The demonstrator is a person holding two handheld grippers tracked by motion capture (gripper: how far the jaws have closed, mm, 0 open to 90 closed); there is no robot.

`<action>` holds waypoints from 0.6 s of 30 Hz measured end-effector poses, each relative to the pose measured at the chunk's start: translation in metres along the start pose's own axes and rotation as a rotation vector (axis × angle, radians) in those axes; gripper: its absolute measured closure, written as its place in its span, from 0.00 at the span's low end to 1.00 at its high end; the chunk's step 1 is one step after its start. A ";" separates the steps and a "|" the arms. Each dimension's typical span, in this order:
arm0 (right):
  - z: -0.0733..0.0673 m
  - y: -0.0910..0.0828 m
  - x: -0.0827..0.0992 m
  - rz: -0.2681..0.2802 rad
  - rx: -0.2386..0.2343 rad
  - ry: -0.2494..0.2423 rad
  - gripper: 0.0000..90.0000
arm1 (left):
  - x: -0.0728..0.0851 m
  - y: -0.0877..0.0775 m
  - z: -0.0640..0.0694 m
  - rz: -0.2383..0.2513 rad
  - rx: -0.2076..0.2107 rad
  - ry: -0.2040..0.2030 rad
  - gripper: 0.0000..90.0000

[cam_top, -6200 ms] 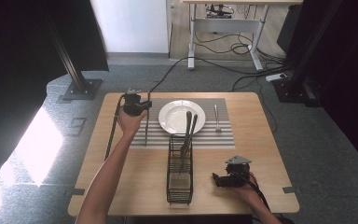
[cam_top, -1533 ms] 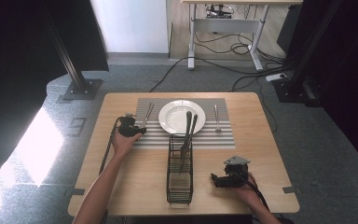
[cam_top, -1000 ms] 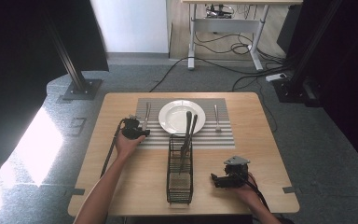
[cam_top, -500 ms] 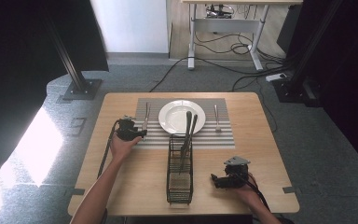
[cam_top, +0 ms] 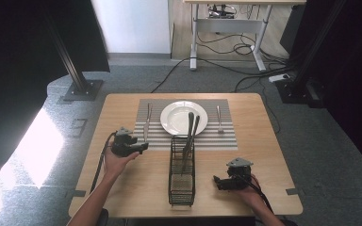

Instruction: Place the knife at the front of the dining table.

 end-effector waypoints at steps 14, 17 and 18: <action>0.000 0.000 0.000 0.000 -0.001 -0.004 0.02 | 0.037 -0.024 0.031 -0.008 0.047 0.033 0.40; 0.000 0.000 0.000 -0.001 -0.001 -0.004 0.02 | 0.035 -0.024 0.031 -0.001 0.044 0.036 0.40; 0.000 0.000 0.000 -0.001 -0.001 -0.004 0.02 | 0.035 -0.024 0.031 -0.001 0.044 0.036 0.40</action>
Point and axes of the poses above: each handheld gripper's, and its own axes: y roughly forward along the jaws, x roughly out of its underside, z roughly to its right, the point moved 2 cm from there along y, roughly forward along the jaws, and after that the axes turned 3 degrees about -z, right-handed, at the moved point
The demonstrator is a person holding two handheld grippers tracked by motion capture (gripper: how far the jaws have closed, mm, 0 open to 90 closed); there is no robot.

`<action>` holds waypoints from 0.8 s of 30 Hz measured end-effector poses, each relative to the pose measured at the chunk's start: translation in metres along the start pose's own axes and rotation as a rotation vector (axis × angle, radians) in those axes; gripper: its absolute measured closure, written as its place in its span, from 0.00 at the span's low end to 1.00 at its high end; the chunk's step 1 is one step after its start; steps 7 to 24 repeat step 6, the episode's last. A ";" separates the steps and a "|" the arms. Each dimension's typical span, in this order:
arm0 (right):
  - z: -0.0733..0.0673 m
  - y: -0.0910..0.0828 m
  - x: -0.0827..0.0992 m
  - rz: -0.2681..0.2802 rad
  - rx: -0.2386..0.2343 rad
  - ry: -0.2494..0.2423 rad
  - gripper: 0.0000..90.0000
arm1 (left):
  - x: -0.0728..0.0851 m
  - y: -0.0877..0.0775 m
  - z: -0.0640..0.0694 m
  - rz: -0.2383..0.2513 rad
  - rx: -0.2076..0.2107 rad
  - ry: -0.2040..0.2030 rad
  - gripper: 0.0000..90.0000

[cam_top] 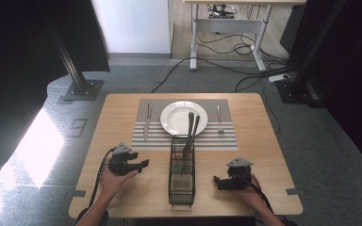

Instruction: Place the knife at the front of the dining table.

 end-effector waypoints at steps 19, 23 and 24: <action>0.000 0.000 0.000 0.000 -0.001 -0.001 0.02 | 0.000 0.000 -0.002 -0.001 -0.030 0.002 0.39; 0.000 0.000 0.000 0.000 -0.001 -0.001 0.02 | 0.000 0.000 -0.002 -0.001 -0.030 0.002 0.39; 0.000 0.000 0.000 0.000 -0.001 -0.001 0.02 | 0.000 0.000 -0.002 -0.001 -0.030 0.002 0.39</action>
Point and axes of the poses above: each handheld gripper's, and its own axes: y roughly forward along the jaws, x roughly out of its underside, z roughly to its right, the point moved 2 cm from there along y, roughly forward along the jaws, and after that the axes turned 3 degrees about -z, right-handed, at the moved point
